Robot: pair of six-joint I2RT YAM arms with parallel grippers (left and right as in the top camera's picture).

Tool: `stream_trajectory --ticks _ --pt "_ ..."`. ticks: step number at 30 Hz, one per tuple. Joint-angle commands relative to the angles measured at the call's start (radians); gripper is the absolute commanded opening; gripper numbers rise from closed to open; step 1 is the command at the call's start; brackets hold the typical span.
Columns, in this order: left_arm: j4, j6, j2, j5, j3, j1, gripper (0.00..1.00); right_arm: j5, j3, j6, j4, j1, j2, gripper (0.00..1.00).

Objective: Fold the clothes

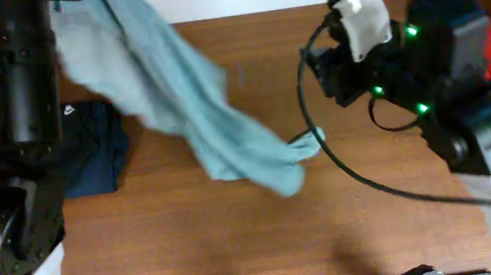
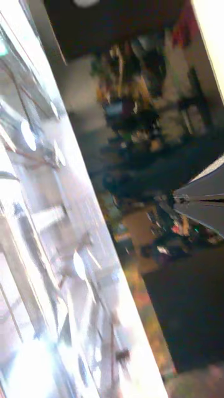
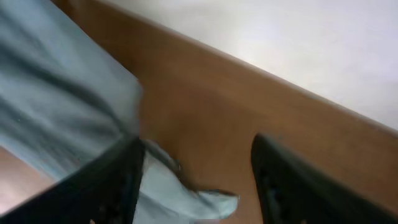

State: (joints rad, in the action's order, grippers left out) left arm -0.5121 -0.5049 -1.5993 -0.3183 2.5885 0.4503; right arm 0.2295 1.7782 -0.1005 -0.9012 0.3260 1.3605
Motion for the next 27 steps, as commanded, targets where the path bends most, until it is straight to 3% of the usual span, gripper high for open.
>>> stream_trajectory --ticks 1,10,15,21,27 --pt "0.015 -0.018 0.006 0.049 0.018 0.021 0.0 0.177 0.001 0.011 -0.005 0.002 0.032 0.6" --pt "0.053 -0.096 -0.006 -0.004 0.018 0.021 0.0 0.378 0.0 -0.032 -0.069 0.017 0.038 0.61" --pt "0.083 -0.103 -0.016 -0.045 0.018 0.021 0.0 0.37 -0.002 -0.033 -0.121 0.099 0.066 0.61" --pt "0.151 -0.103 -0.045 -0.197 0.018 0.021 0.0 0.26 -0.002 -0.032 -0.186 0.235 0.15 0.62" --pt "0.171 -0.119 -0.054 -0.204 0.018 0.021 0.0 0.18 -0.002 -0.018 -0.204 0.304 0.246 0.62"
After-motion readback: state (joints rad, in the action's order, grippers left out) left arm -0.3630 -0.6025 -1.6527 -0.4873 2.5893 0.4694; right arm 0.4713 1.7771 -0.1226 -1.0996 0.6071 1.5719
